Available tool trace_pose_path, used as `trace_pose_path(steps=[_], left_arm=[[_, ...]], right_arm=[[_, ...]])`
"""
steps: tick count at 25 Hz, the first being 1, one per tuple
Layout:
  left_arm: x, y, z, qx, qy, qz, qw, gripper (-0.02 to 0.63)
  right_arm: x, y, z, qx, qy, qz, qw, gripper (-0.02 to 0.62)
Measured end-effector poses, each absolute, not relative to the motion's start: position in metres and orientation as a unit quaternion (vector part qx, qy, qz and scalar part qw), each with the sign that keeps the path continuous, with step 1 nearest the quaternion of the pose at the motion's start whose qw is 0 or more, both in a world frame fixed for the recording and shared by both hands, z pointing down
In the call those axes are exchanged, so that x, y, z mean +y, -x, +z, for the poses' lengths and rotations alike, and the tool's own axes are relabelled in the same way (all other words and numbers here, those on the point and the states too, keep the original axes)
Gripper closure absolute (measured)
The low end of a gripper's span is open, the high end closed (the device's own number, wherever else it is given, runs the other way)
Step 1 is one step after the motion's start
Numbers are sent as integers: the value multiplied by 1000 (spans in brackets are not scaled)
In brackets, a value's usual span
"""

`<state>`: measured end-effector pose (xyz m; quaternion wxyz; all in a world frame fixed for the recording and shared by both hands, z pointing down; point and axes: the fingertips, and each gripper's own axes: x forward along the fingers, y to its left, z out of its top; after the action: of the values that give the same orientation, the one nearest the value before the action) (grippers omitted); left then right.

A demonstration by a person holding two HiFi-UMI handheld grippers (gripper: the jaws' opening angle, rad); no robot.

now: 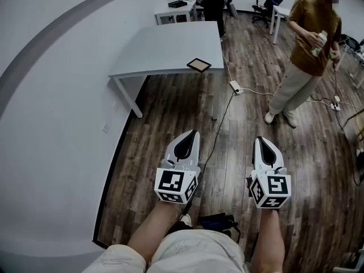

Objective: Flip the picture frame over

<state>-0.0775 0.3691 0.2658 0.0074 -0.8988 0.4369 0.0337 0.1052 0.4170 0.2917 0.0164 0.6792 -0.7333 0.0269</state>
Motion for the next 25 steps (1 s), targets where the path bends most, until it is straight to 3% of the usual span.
trace_pose_path(steps=[25], left_arm=[[323, 28, 278, 450, 893, 30, -1, 606]], right_arm=[[371, -146, 312, -750, -660, 41, 22, 572]])
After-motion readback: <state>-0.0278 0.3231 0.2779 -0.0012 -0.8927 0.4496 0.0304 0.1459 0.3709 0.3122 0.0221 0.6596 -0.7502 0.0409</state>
